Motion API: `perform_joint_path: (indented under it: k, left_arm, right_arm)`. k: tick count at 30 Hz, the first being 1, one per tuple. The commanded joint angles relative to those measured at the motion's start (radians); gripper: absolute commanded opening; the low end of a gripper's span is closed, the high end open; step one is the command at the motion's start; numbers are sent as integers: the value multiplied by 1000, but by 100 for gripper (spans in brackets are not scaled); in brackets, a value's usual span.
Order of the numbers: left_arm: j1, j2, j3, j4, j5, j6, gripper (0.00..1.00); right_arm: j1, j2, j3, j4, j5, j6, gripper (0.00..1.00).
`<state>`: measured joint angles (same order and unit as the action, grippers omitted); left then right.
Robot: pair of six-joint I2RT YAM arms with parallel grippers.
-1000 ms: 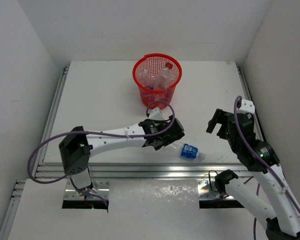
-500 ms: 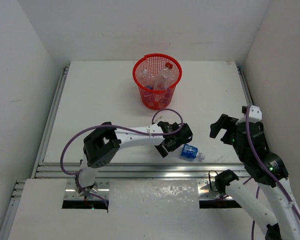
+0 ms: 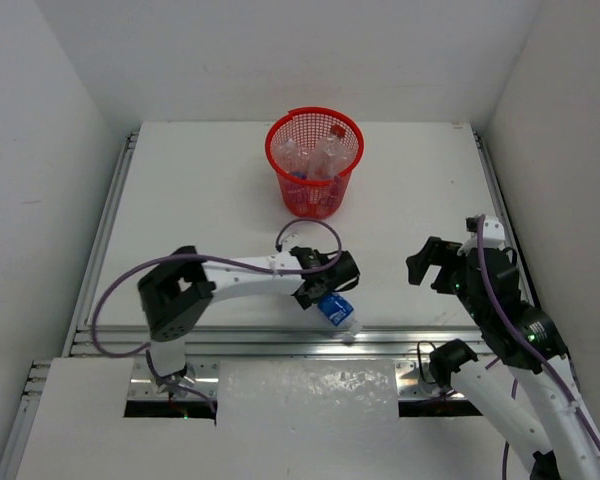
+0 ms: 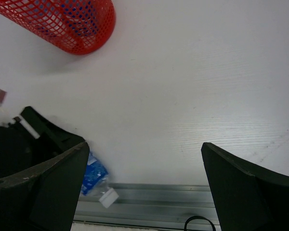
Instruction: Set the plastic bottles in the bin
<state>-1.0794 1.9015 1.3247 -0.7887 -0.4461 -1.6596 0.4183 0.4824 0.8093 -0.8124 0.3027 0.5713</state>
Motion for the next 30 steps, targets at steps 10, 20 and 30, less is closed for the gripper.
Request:
perform_joint_path:
  k: [10, 20, 30]
  left_arm:
    - [267, -682, -49, -83, -554, 478, 0]
    - [508, -613, 123, 826, -470, 1401, 0]
    - [588, -147, 571, 996, -169, 1650, 0]
  right_arm:
    - [-3, -31, -28, 122, -80, 7, 99]
    - [-3, 10, -10, 142, -108, -24, 99]
    - [-3, 8, 8, 131, -177, -42, 99]
